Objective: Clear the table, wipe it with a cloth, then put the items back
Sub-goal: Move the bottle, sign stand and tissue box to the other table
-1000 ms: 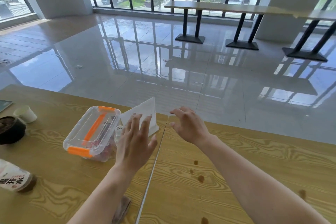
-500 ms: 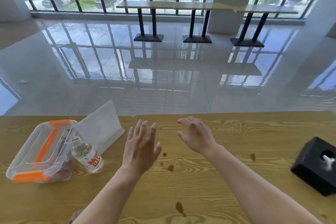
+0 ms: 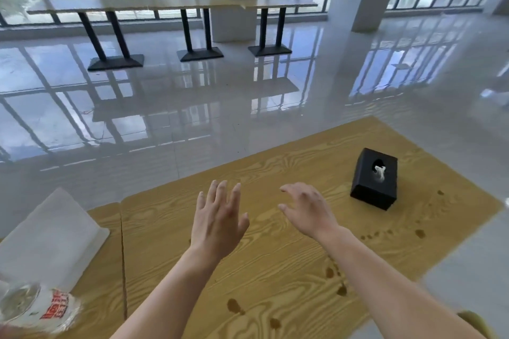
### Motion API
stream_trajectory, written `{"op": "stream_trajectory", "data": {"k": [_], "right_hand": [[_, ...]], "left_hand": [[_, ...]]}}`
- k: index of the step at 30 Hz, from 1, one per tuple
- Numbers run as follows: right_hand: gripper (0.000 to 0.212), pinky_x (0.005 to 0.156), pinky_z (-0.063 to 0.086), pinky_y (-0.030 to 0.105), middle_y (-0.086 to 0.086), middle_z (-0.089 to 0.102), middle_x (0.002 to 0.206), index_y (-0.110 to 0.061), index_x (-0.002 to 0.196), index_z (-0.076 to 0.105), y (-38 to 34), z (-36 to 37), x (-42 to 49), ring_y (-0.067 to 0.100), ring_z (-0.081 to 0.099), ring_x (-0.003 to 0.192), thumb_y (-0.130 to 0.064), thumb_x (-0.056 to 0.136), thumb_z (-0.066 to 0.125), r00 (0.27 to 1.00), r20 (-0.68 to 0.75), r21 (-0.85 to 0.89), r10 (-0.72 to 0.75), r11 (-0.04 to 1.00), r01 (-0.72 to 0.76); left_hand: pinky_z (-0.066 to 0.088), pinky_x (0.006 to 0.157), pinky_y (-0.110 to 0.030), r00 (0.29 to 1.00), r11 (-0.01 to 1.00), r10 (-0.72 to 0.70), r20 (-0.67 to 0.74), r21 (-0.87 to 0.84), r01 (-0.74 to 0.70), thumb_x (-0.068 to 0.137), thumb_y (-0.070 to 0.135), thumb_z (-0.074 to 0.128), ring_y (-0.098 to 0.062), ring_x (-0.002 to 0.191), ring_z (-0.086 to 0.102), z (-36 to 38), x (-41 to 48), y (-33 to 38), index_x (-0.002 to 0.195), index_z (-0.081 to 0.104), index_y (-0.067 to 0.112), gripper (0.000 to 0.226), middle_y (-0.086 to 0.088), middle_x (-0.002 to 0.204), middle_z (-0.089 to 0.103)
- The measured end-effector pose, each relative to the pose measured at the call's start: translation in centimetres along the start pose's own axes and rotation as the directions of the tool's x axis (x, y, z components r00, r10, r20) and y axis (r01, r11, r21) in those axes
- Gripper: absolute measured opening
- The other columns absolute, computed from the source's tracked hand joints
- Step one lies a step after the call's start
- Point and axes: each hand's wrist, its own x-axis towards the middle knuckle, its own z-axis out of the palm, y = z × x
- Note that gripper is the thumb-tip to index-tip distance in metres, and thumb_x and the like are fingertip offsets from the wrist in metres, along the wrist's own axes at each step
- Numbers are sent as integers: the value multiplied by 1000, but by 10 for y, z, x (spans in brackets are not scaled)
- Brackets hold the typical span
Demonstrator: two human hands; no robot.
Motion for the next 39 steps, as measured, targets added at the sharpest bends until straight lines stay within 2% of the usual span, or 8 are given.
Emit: {"op": "stream_trajectory", "data": {"k": [5,10,23,28,31,39], "right_hand": [[45,99,46,36,1,54,140,-24,141,51,40,-17,-27,22,47,130,-40,99,56,993,-10,-11,115,993,-115],[45,102,46,36,1,55,140,-24,140,53,93,-38,-40,22,48,130,-40,98,58,978,-71,7,194,981,-194],[44,93,49,34,0,59,129,-24,138,54,245,-68,-30,21,53,120,-38,96,61,974,-18,73,227,972,-225],[43,91,49,32,0,60,126,-23,136,56,278,-72,-30,19,56,117,-36,96,63,960,5,114,279,954,-278],[44,88,50,31,0,61,123,-22,136,56,292,-70,-29,17,58,111,-35,95,65,930,42,198,366,909,-367],[48,87,50,32,2,61,123,-19,138,54,332,-70,-6,20,58,110,-35,94,66,851,87,246,517,817,-522]], "left_hand": [[27,118,-57,996,996,84,43,-42,-82,92,46,57,-36,149,26,9,12,35,151,35,17,69,-16,156,36],[25,119,-56,988,988,143,49,-72,-140,93,46,56,-35,149,26,15,30,88,152,34,18,69,-17,157,36],[18,123,-49,987,992,56,152,-118,-39,98,48,47,-28,153,14,62,72,225,157,20,23,69,-8,162,24],[29,119,-46,981,980,23,192,-197,16,96,49,49,-25,149,26,78,84,247,155,25,23,69,-7,159,31],[36,114,-41,972,962,11,234,-268,54,96,49,50,-22,143,35,89,92,252,154,27,23,67,-5,156,36],[42,108,-38,948,933,30,316,-350,87,96,46,52,-23,138,41,117,125,277,154,27,23,66,-4,153,39]]}}
